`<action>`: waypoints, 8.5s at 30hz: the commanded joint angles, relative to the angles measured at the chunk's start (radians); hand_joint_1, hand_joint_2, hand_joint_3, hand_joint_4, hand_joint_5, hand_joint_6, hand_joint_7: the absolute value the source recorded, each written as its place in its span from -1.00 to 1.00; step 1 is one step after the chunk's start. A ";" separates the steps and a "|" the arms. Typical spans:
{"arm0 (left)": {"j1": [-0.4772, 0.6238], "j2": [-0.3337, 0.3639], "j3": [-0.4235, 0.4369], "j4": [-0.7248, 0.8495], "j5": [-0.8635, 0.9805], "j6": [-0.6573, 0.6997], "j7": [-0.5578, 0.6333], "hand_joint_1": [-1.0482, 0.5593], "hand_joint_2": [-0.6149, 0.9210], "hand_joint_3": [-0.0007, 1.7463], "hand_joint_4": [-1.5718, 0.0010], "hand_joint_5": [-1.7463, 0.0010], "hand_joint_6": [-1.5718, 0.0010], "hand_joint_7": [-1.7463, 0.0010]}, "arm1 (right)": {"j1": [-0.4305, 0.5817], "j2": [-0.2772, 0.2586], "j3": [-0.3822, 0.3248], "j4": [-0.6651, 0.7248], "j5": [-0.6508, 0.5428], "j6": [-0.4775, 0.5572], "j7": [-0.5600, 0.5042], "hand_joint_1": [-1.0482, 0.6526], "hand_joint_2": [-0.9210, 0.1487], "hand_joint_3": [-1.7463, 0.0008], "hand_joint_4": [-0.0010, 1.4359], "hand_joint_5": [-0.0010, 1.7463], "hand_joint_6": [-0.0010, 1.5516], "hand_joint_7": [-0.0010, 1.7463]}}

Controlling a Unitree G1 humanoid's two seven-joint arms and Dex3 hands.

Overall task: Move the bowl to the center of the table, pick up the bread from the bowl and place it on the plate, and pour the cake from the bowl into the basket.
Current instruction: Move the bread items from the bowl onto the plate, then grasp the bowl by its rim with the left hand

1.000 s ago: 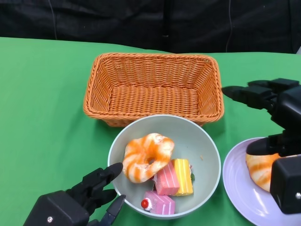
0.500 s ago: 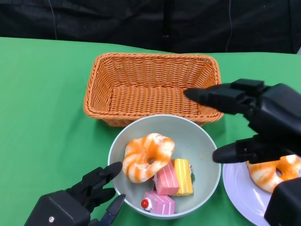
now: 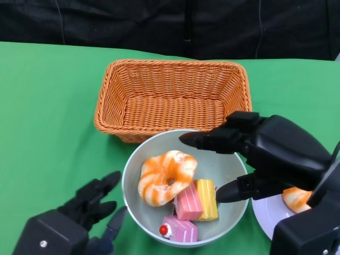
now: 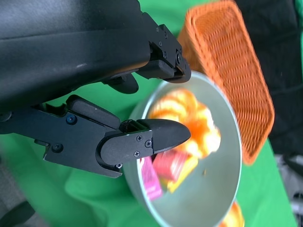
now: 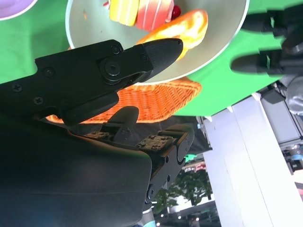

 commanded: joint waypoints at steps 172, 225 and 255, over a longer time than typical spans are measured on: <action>0.029 -0.044 0.059 0.045 -0.060 -0.081 0.033 -0.42 1.00 -0.32 0.65 -0.09 0.34 0.74 | 0.162 -0.043 -0.309 0.324 -0.221 -0.485 -0.816 0.14 0.84 -1.00 0.51 1.00 0.31 0.71; 0.019 -0.028 0.053 0.046 -0.058 -0.072 0.032 -0.39 1.00 -0.37 0.65 -0.08 0.35 0.72 | 0.304 -0.300 -0.263 -0.286 0.004 0.280 0.304 -0.65 -1.00 0.90 -0.64 -1.00 -0.70 -1.00; 0.049 0.128 0.051 -0.002 0.172 -0.311 0.007 -0.44 1.00 -0.56 0.75 0.02 0.40 0.72 | 0.430 0.109 -0.298 -0.302 0.282 0.144 -0.100 -0.09 -1.00 0.84 -0.56 0.16 -0.54 -0.35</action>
